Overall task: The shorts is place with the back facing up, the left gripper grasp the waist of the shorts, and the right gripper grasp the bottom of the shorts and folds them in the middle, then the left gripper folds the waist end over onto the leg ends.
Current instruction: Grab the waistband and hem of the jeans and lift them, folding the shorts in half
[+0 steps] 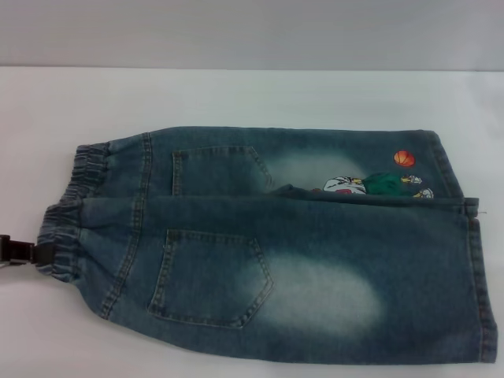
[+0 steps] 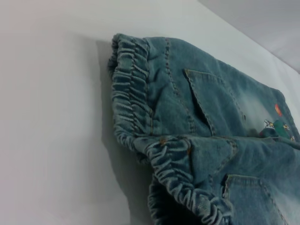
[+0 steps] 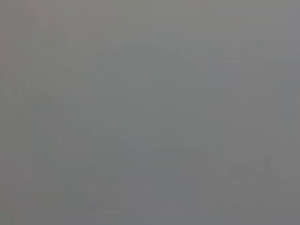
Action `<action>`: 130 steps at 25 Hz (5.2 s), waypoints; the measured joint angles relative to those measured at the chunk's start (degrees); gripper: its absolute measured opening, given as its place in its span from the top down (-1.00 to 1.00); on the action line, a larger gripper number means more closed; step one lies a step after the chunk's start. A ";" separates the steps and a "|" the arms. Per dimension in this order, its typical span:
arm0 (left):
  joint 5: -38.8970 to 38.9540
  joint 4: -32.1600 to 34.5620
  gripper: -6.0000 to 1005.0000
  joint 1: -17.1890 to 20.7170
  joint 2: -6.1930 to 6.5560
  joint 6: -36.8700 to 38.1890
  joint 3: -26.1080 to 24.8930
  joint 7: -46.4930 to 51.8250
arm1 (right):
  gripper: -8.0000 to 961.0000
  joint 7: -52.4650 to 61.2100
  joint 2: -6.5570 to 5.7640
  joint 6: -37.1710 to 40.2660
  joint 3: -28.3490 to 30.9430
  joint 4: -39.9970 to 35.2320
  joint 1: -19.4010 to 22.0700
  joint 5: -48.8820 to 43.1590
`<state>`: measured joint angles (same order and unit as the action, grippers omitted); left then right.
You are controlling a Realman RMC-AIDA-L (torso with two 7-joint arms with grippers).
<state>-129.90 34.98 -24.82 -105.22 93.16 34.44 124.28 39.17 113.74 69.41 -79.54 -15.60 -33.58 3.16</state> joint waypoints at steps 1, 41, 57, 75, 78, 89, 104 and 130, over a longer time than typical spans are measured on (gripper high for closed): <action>0.00 0.00 0.91 0.01 -0.01 0.00 0.00 -0.13 | -0.36 4.73 -1.22 0.01 0.22 -0.55 -0.05 -3.29; 0.78 4.15 0.91 -0.52 -4.26 0.57 -4.36 -1.01 | -0.36 61.46 -14.88 50.05 33.14 -18.92 -0.03 -130.17; 0.79 3.86 0.91 -0.85 -4.60 0.32 -4.21 -1.29 | -0.35 64.01 -14.05 45.63 33.29 -18.77 2.43 -142.25; 0.78 3.88 0.91 -0.40 -5.03 0.34 -3.94 -1.41 | -0.35 65.90 -12.14 38.88 32.58 -18.90 1.92 -146.68; 0.79 3.96 0.91 -0.40 -5.09 0.40 -3.95 -1.41 | -0.35 65.92 -11.57 38.07 32.60 -18.99 1.93 -146.71; 0.78 3.95 0.91 -0.62 -5.17 0.56 -4.04 -1.41 | -0.35 65.71 -9.96 36.27 32.61 -19.14 1.88 -146.86; 0.78 3.95 0.91 -0.71 -5.17 0.59 -3.94 -1.41 | -0.34 65.79 -7.00 33.29 32.70 -19.30 0.34 -149.84; 0.77 4.04 0.91 -0.84 -5.10 0.32 -3.85 -1.48 | -0.34 64.65 -4.11 36.74 32.70 -23.30 -2.46 -149.36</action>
<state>-129.12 39.02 -25.67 -110.32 93.47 30.58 122.80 103.81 109.63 106.16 -46.84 -38.90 -36.03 -146.21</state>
